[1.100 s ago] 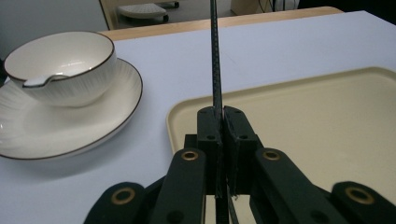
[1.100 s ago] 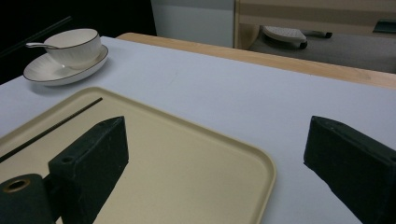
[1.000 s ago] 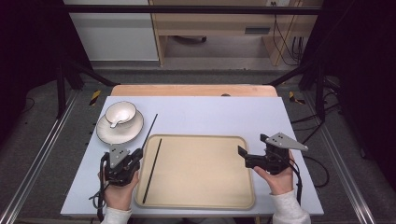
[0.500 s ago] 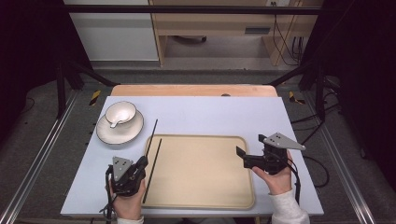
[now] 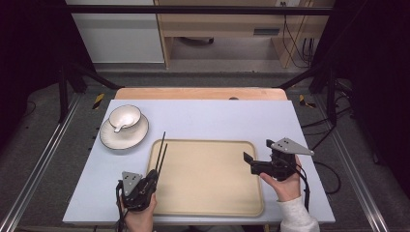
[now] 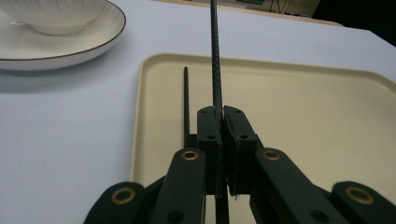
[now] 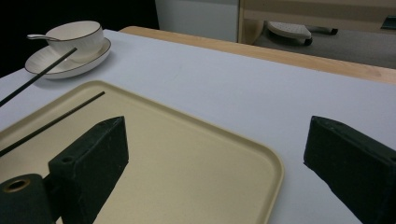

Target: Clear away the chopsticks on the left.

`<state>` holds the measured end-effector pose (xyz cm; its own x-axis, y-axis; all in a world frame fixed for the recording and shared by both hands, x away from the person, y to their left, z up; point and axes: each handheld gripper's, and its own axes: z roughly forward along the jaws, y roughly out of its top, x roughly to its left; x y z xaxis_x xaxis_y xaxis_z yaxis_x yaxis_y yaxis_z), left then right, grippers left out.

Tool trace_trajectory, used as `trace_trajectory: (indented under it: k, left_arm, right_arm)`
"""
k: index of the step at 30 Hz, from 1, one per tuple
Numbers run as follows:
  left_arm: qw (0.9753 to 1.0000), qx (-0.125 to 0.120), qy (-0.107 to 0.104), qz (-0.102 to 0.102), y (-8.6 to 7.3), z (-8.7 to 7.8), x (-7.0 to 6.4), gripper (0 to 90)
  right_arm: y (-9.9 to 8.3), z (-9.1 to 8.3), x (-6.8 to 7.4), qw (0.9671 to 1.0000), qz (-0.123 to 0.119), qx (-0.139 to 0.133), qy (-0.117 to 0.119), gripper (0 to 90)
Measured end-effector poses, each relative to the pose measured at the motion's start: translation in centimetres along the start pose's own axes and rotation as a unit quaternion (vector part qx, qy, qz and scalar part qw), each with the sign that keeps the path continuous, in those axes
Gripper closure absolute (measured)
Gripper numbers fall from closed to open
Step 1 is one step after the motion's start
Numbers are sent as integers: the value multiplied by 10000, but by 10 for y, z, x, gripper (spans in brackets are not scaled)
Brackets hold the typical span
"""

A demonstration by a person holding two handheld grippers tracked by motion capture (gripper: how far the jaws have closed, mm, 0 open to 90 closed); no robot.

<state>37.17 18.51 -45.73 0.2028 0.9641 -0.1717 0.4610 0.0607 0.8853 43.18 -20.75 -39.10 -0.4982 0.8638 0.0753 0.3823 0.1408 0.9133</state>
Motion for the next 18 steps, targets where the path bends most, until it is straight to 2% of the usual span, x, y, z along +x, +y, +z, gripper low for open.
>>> trace_trajectory:
  k: [6,10,18]
  left_arm:
    - [9999,129,54,84,-11,7,-6,858]
    - [9997,243,10,93,-18,13,-9,858]
    - [9992,369,66,145,-24,19,-12,858]
  right_arm:
    - [0,1,0,10000,6,7,1,66]
    - [-1,1,0,10000,6,10,1,66]
    - [-1,1,0,10000,-10,11,9,68]
